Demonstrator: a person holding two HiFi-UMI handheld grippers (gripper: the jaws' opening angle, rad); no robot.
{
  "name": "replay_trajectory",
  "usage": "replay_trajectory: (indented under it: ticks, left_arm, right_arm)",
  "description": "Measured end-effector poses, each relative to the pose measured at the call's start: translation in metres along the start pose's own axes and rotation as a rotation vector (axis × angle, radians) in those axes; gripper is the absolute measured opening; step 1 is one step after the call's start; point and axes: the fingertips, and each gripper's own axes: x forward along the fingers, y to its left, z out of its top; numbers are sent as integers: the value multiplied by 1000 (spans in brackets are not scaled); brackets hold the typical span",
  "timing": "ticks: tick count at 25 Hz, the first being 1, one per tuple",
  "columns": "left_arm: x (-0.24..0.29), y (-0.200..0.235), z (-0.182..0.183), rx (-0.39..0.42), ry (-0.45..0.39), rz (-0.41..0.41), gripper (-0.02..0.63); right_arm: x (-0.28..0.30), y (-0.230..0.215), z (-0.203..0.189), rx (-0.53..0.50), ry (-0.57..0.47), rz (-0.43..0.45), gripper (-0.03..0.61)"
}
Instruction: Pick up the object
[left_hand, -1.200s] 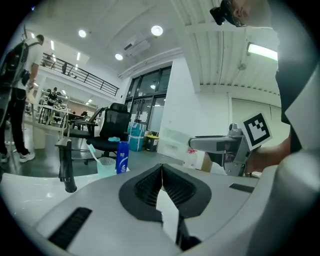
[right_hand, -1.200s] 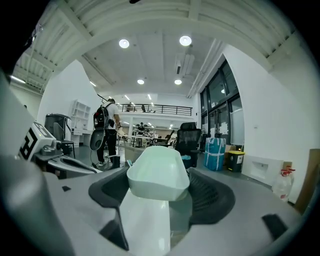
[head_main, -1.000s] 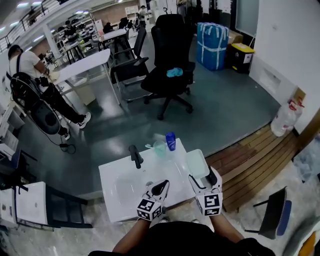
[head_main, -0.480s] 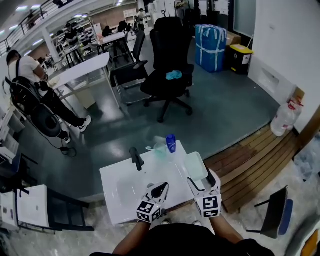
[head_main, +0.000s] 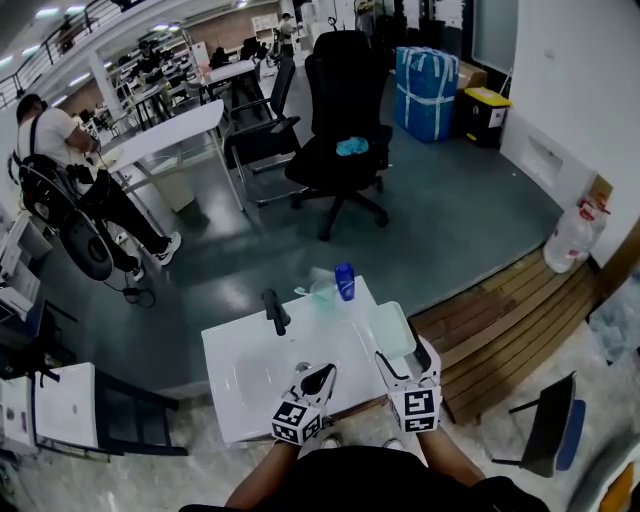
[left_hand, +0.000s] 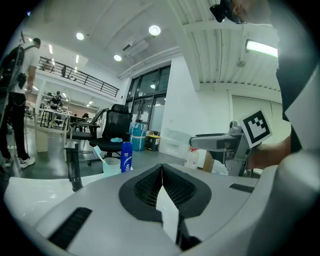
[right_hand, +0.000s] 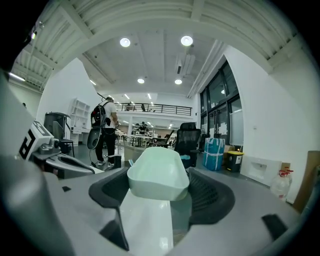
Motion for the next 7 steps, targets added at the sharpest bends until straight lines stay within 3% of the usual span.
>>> replay_trajectory:
  ticks: [7]
  left_arm:
    - [-3, -2, 7, -19, -23, -9, 21]
  right_arm:
    - [5, 3, 11, -6, -30, 5, 382]
